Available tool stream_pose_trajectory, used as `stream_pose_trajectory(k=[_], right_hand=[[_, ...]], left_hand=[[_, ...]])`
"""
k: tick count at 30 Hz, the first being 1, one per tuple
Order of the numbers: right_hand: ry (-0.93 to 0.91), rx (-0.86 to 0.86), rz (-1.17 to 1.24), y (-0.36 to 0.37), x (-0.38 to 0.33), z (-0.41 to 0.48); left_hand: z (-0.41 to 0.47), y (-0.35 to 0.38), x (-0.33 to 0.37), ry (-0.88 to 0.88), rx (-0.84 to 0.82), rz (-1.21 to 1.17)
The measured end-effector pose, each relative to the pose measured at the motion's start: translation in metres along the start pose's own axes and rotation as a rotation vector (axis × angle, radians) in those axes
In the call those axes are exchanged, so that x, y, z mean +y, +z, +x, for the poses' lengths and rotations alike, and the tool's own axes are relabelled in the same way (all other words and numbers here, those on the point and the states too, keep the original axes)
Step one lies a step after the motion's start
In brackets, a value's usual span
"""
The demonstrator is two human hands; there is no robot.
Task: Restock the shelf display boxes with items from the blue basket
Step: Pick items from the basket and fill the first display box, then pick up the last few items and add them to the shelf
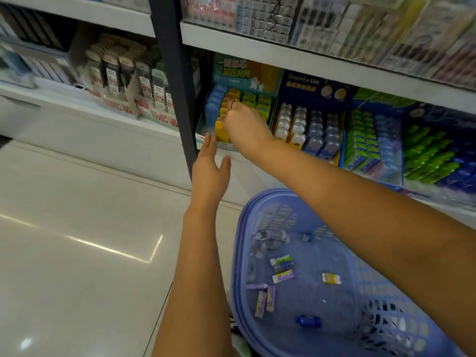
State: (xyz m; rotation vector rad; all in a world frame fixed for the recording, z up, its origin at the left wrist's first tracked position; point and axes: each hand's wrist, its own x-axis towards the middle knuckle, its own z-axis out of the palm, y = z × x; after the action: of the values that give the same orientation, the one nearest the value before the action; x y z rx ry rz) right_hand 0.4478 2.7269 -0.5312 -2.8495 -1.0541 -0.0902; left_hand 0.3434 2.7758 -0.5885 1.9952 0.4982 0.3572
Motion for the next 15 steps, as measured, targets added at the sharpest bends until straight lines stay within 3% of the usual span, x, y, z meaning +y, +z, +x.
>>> stream_pose_trajectory(k=[3,5,8,10,12,15], right_hand=[[-0.021,-0.013,0.107,-0.012,0.007,-0.012],[-0.036,0.106,0.307,-0.014,0.023,-0.045],[0.107,0.255,0.505,0.008,0.060,-0.127],[0.269,0.092,0.509,0.044,0.087,-0.184],[0.407,-0.227,0.454,0.089,0.111,-0.229],[0.455,-0.630,0.428,0.150,0.129,-0.276]], left_hand=[[-0.019,0.004,0.010,-0.016,0.126,-0.065],[-0.037,0.009,0.015,0.012,0.215,-0.083],[-0.064,0.032,0.013,0.011,0.075,-0.067],[-0.074,0.059,0.006,-0.009,-0.120,0.071],[-0.084,0.090,-0.002,-0.053,-0.391,0.271],[-0.104,0.128,-0.027,-0.174,-0.668,0.510]])
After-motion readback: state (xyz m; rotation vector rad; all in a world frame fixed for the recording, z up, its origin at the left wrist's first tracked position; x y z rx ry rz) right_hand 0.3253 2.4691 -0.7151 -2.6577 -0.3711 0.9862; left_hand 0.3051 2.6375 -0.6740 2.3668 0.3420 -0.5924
